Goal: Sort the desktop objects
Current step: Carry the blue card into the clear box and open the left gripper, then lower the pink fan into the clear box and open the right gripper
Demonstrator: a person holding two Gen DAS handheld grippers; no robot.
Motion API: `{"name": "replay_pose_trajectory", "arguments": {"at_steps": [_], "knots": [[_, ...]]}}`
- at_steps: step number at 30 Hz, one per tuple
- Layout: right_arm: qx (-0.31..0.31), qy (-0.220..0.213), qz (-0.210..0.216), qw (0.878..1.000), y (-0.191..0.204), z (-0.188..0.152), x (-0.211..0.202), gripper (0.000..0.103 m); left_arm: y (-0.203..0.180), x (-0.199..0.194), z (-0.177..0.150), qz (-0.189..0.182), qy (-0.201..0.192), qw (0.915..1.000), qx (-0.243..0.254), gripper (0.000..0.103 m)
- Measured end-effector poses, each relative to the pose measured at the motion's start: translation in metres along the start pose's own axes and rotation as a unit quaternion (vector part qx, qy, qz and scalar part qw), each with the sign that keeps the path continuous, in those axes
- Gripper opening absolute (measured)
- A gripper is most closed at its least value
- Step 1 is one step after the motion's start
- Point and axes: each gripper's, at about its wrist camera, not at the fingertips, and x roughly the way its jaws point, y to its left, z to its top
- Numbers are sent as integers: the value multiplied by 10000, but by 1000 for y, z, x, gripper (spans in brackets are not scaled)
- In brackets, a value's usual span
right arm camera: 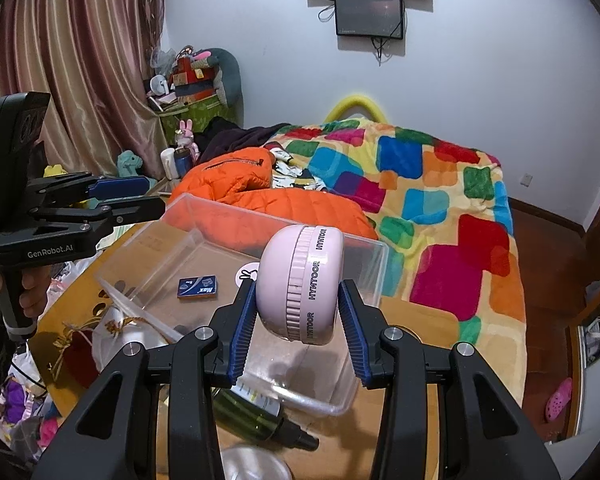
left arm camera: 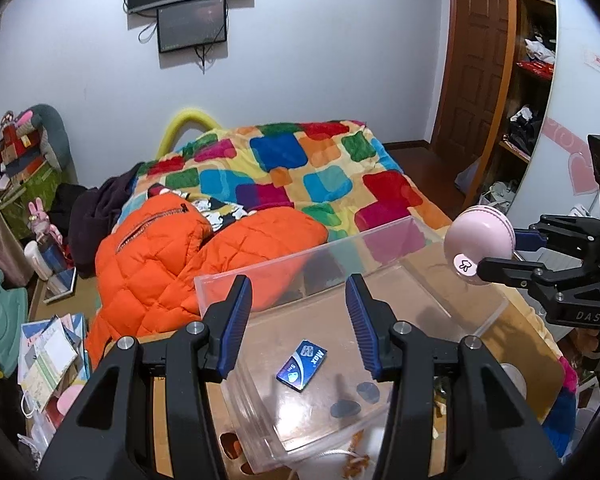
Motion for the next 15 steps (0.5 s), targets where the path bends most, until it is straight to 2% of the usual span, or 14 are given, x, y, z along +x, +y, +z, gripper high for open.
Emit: {"name": "replay_pose_trajectory", "arguments": {"at_steps": [12, 15], "knots": [[-167, 701, 205, 9972, 3, 1, 51, 38, 7, 13, -8, 40, 148, 9999, -37, 49], [-270, 896, 203, 9954, 7, 0, 60, 38, 9, 12, -9, 40, 120, 9999, -65, 57]]}}
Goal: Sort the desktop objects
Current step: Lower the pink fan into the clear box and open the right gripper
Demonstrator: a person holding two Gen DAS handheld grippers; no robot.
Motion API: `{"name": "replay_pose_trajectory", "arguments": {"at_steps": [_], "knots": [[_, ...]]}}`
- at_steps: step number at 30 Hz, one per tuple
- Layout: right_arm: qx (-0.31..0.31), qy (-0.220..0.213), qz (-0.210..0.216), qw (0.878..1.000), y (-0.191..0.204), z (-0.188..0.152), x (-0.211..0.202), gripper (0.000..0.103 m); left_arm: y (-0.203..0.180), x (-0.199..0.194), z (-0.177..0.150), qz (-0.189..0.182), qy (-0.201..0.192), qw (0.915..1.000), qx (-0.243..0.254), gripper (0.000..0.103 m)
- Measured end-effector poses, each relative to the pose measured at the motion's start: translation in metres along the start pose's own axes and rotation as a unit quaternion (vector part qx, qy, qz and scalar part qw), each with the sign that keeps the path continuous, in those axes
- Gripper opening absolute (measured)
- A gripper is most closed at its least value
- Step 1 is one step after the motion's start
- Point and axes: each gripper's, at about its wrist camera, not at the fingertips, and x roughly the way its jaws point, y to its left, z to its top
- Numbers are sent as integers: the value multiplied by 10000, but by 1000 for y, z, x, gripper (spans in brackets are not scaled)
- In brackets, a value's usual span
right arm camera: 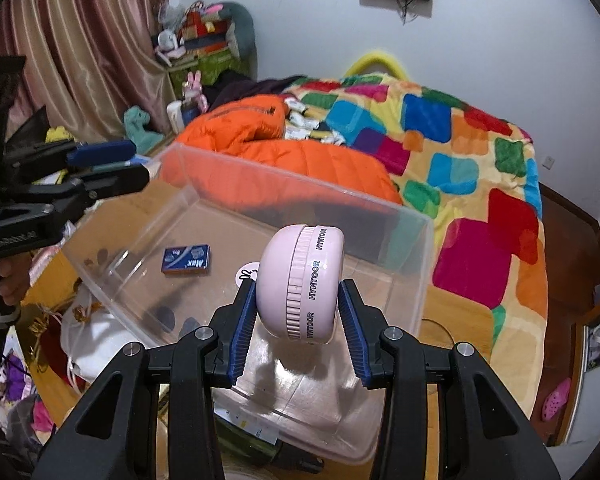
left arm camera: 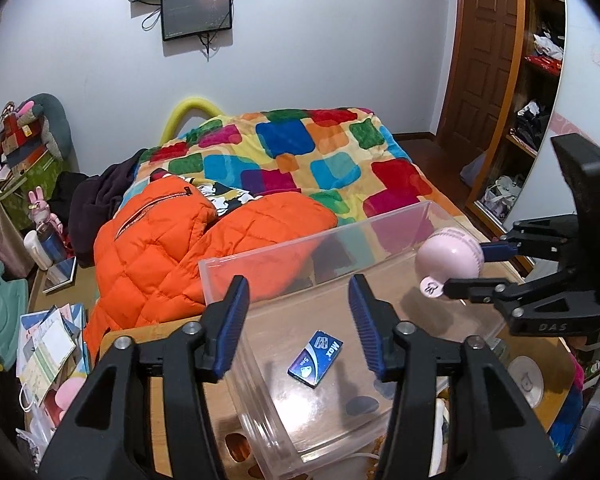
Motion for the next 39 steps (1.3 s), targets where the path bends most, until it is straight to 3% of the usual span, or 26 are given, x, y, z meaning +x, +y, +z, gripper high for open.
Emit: {"name": "replay_pose_trajectory", "arguments": {"at_steps": [8, 26, 32, 39], "knots": [[-217, 474, 3, 9986, 7, 6, 22, 38, 4, -3, -6, -59, -61, 10000, -33, 69], [-607, 372, -276, 9971, 33, 14, 4, 39, 5, -20, -10, -139, -221, 9997, -29, 79], [-560, 137, -301, 9979, 38, 7, -17, 59, -1, -35, -11, -82, -359, 9993, 34, 87], [-586, -85, -354, 9976, 50, -3, -41, 60, -10, -54, -12, -27, -507, 9986, 142, 90]]}}
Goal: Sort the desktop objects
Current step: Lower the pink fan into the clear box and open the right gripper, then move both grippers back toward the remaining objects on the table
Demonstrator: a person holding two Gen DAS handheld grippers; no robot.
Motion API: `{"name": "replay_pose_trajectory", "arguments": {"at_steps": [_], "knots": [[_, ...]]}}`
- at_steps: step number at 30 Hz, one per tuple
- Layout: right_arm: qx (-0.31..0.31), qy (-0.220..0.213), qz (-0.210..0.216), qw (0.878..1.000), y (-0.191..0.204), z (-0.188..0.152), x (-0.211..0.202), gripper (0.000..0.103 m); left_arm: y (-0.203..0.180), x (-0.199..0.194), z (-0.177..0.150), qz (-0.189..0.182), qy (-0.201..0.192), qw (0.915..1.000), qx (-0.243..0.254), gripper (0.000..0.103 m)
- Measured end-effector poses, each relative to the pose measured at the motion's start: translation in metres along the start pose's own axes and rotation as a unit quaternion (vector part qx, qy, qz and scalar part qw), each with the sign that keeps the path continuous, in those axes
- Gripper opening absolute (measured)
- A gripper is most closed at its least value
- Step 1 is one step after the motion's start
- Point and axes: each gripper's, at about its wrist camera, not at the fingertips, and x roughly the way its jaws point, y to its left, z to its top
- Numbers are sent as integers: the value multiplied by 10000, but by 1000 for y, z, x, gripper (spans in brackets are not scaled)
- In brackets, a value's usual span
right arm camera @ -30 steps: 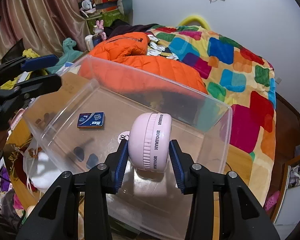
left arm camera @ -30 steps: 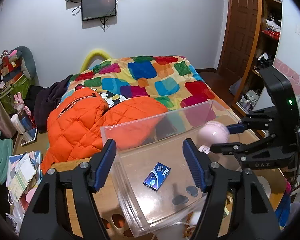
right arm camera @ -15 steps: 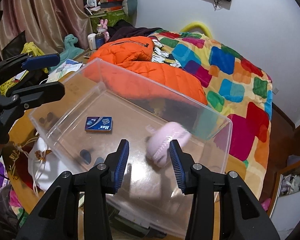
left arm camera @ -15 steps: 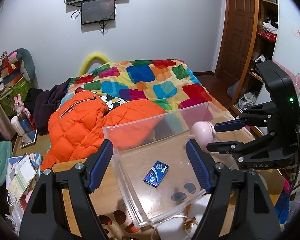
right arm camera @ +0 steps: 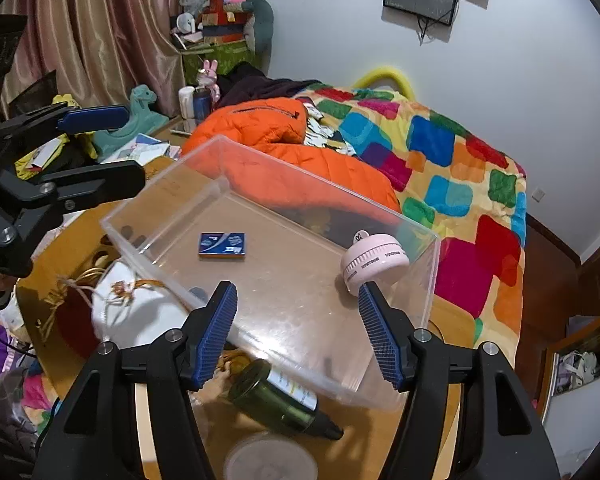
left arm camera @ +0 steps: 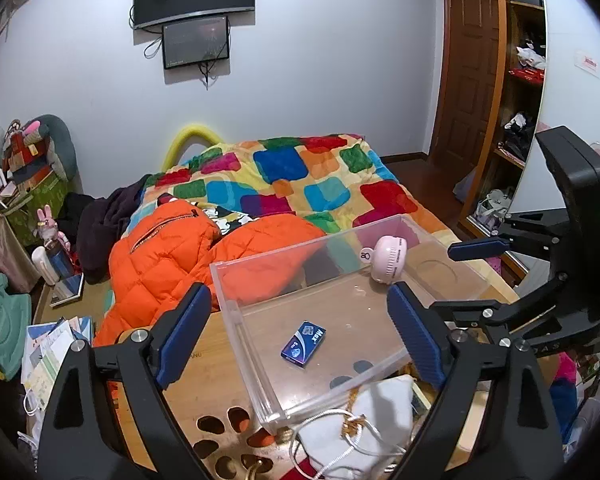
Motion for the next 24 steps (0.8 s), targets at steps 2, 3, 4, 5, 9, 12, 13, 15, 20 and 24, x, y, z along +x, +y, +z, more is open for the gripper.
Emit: {"name": "replay_pose_trajectory", "arguments": {"at_steps": [2, 3, 4, 5, 9, 12, 13, 15, 20, 24], "knots": [[-10, -71, -41, 10000, 4, -2, -7, 60, -3, -4, 0, 6, -39, 10000, 33, 91], [-20, -103, -52, 9999, 5, -3, -10, 60, -5, -7, 0, 11, -64, 10000, 57, 91], [-37, -144, -77, 9999, 7, -4, -13, 60, -6, -9, 0, 13, -83, 9999, 74, 91], [-51, -193, -110, 9997, 9, -6, -17, 62, -8, -12, 1, 22, -105, 9999, 92, 91], [-48, -392, -256, 9989, 14, -15, -32, 79, -13, -21, -2, 53, -177, 9998, 108, 93], [-81, -532, -374, 9978, 17, -22, -42, 80, -15, -26, -4, 68, -186, 9997, 109, 94], [-77, -555, -403, 9976, 17, -24, -44, 80, -16, -27, -5, 87, -182, 9997, 114, 94], [-56, -569, -438, 9974, 19, -29, -48, 81, -18, -29, -7, 128, -179, 9997, 119, 95], [20, -628, -558, 9965, 21, -43, -58, 83, -20, -37, -14, 273, -257, 9993, 55, 96], [106, -696, -719, 9949, 21, -56, -65, 86, -17, -41, -21, 365, -283, 9989, -63, 97]]}}
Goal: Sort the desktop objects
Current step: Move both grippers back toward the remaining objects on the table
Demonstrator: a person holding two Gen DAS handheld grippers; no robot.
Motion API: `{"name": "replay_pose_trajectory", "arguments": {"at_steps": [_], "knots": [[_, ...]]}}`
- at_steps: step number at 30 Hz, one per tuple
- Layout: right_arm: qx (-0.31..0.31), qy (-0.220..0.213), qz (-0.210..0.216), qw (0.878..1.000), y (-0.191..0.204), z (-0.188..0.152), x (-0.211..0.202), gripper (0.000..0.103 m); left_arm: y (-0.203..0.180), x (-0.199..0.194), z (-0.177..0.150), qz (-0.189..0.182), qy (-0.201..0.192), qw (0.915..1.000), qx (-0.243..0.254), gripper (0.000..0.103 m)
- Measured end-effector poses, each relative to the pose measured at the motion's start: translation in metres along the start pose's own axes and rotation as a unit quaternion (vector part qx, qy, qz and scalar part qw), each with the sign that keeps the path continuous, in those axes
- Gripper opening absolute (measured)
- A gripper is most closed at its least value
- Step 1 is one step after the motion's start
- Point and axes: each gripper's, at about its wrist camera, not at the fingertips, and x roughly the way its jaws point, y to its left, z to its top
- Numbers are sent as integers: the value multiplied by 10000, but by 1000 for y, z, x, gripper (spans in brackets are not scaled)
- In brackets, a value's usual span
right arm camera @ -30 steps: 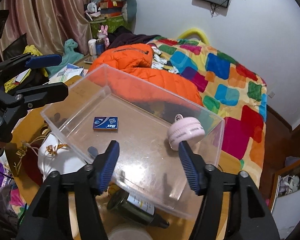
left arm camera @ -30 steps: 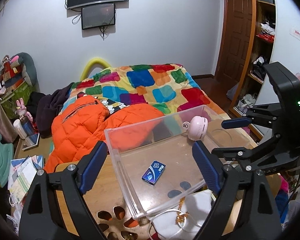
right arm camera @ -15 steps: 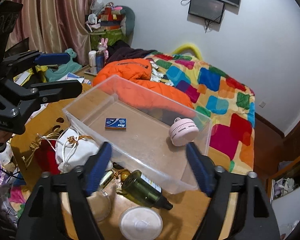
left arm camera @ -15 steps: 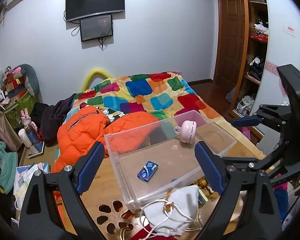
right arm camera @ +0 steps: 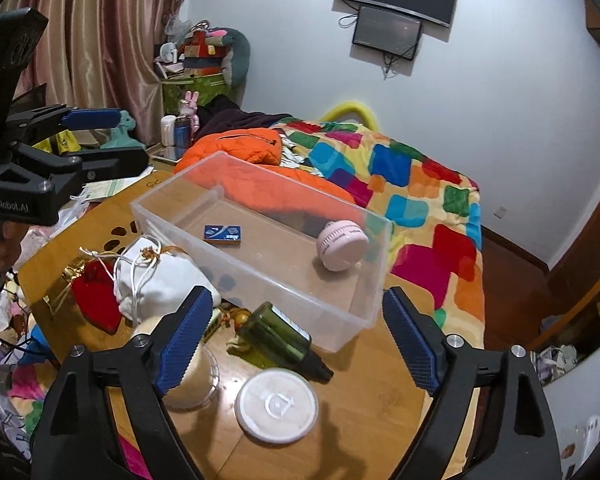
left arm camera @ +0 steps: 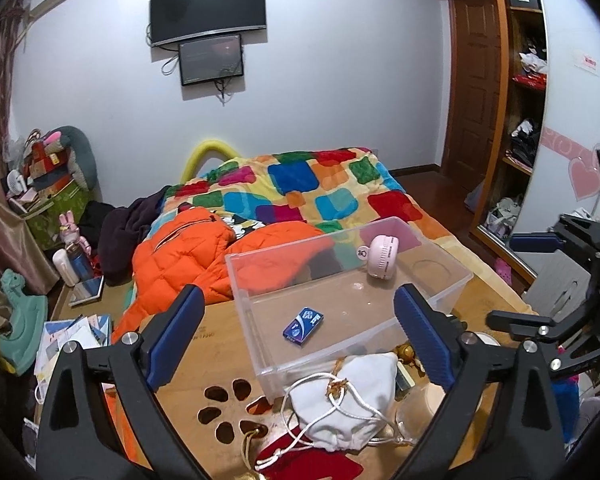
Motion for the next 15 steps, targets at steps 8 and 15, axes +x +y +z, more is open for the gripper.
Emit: {"name": "replay_pose_trajectory", "arguments": {"at_steps": [8, 15], "knots": [[158, -58, -212, 9996, -6, -21, -11, 87, 7, -7, -16, -43, 97, 9996, -264, 98], [194, -50, -272, 9994, -6, -38, -17, 87, 6, -13, -33, 14, 232, 9993, -293, 98]]}}
